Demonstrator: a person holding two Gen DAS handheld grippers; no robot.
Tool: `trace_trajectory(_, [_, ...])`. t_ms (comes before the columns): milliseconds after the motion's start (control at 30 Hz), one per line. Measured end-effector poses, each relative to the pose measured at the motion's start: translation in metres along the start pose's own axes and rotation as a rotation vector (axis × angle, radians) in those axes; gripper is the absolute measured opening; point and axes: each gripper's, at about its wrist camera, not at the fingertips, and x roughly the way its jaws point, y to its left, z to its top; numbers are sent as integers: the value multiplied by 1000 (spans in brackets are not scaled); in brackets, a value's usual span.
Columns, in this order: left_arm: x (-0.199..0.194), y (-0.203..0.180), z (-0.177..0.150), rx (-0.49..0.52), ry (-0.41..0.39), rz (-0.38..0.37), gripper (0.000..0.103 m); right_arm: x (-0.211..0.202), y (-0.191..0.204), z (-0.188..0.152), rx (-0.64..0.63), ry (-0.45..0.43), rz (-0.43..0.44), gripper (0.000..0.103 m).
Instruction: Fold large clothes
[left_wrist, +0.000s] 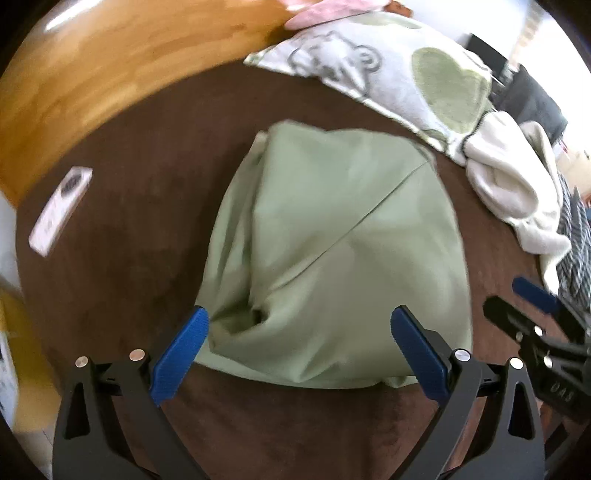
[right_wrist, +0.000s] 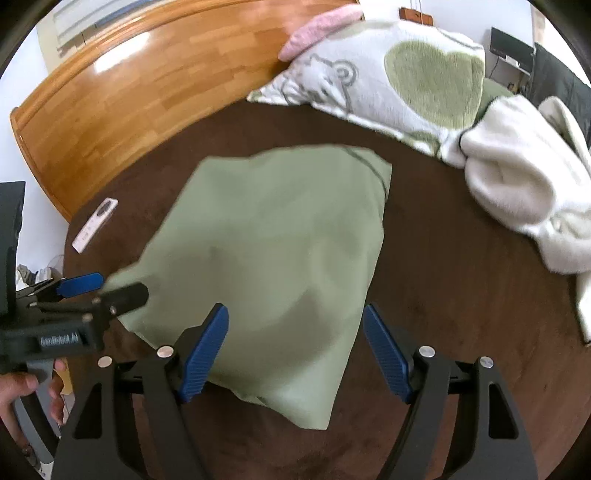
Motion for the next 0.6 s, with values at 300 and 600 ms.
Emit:
trace_trajectory(300, [56, 40, -26, -80, 107, -84, 94, 44, 0, -25, 6, 94, -2, 33])
trace_trajectory(600, [83, 54, -24, -91, 149, -140, 98, 65, -3, -24, 42, 121, -17, 33])
